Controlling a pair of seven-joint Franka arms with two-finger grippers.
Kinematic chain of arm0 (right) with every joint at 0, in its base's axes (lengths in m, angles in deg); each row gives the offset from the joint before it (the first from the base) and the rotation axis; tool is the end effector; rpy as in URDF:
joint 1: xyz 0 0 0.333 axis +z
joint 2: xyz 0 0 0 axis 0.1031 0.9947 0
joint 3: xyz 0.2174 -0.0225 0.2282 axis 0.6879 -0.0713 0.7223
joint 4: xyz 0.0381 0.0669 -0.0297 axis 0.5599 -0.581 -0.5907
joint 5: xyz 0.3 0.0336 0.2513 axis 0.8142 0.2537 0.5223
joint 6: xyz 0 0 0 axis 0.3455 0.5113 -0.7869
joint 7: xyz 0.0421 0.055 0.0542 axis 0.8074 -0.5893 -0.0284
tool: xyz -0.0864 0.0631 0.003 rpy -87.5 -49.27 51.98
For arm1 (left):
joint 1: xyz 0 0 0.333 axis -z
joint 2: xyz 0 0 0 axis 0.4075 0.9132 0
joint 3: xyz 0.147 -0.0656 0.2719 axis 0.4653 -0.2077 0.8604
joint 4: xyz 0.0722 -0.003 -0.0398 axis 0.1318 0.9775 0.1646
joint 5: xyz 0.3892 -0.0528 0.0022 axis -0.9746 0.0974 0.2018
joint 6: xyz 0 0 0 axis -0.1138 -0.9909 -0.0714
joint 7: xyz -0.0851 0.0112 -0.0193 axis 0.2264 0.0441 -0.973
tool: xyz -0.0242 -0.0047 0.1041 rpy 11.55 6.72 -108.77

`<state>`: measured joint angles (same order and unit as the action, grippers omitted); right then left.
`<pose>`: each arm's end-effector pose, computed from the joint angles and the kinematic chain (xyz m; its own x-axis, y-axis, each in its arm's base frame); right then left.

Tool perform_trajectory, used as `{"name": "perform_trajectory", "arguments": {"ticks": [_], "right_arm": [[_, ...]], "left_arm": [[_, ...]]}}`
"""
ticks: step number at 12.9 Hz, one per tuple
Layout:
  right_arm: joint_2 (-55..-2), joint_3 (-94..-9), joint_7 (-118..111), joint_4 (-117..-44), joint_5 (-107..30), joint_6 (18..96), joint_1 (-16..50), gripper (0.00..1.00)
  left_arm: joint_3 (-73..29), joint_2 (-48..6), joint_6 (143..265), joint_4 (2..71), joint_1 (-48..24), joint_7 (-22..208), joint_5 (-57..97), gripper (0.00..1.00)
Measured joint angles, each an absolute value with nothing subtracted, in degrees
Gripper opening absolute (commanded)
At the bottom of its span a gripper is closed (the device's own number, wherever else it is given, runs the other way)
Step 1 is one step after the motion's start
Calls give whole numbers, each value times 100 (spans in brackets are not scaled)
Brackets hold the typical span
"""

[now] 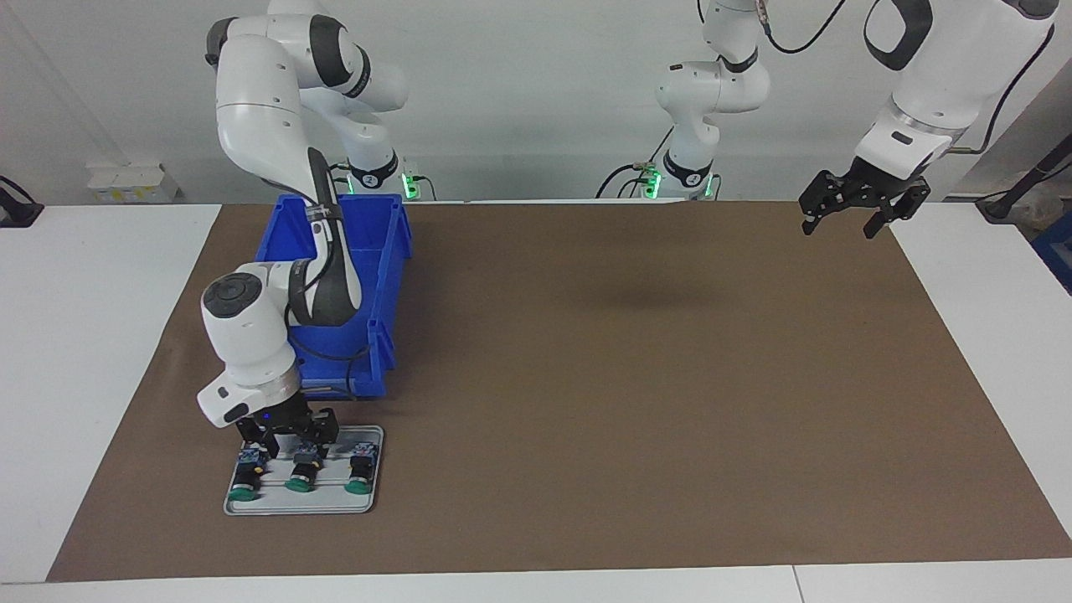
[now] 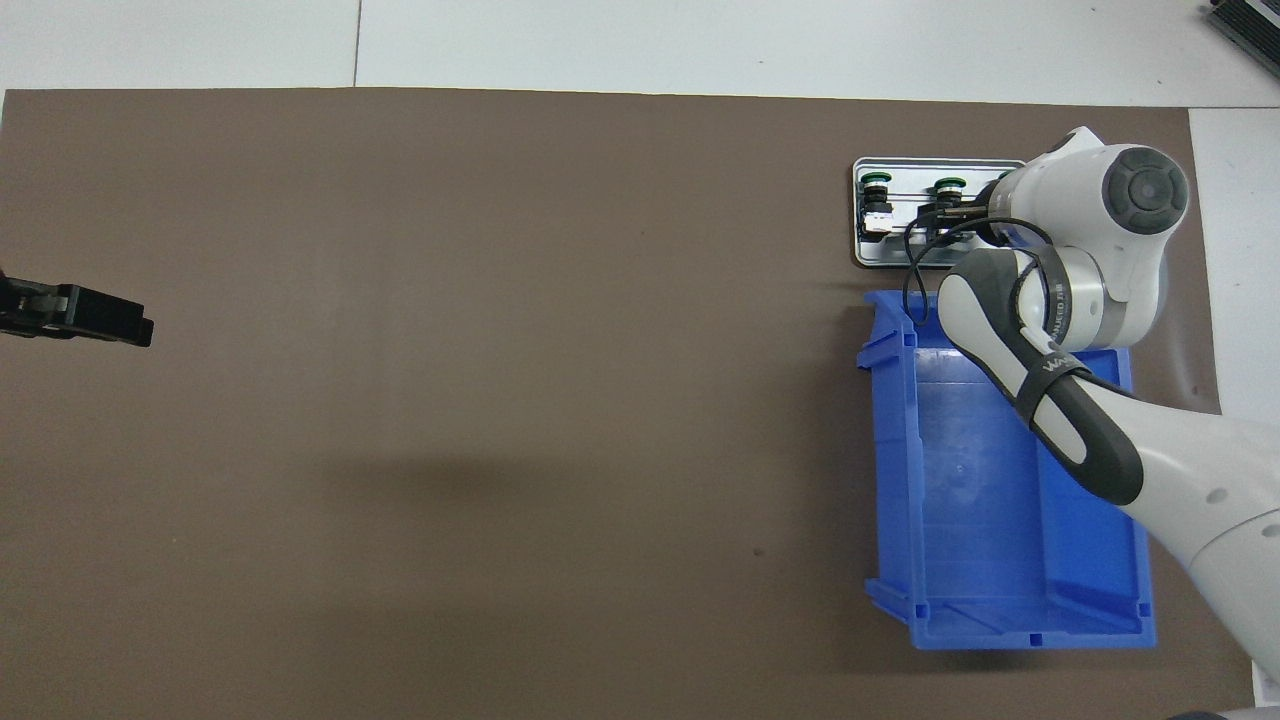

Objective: Place and press button with both arms
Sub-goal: 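Reach the right gripper to the metal tray and grasp a green button, then carry the green button with the right gripper to mid-table and release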

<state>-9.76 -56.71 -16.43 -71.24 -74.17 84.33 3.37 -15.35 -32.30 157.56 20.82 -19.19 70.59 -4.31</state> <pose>0.7117 -0.0100 0.2971 0.9580 -0.0356 0.2844 -0.0455 -0.9986 0.0282 0.5477 -0.0146 0.6158 0.9895 -0.1441 0.0069 -0.1442 -0.9893 0.0217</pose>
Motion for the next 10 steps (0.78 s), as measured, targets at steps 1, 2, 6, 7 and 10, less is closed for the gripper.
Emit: {"name": "perform_trajectory", "arguments": {"ticks": [1,2,6,7,10], "right_arm": [[-951,-5668,-1720,-7123,-7417,8465,339,68],[-935,-5666,-1768,-7123,-7416,8466,342,57],[-910,-5664,-1905,-7123,-7413,8382,349,19],[-911,-5664,-1916,-7108,-7413,8329,349,13],[-916,-5659,-1919,-6823,-7413,7732,349,2]], "left_arm": [[-1536,-3230,15756,2082,-1919,7059,-431,100],[-1536,-3230,15756,2082,-1919,7059,-431,100],[-1535,-3230,15756,2082,-1919,7059,-431,100],[-1536,-3230,15756,2082,-1919,7059,-431,100],[-1535,-3230,15756,2082,-1919,7059,-431,100]]}}
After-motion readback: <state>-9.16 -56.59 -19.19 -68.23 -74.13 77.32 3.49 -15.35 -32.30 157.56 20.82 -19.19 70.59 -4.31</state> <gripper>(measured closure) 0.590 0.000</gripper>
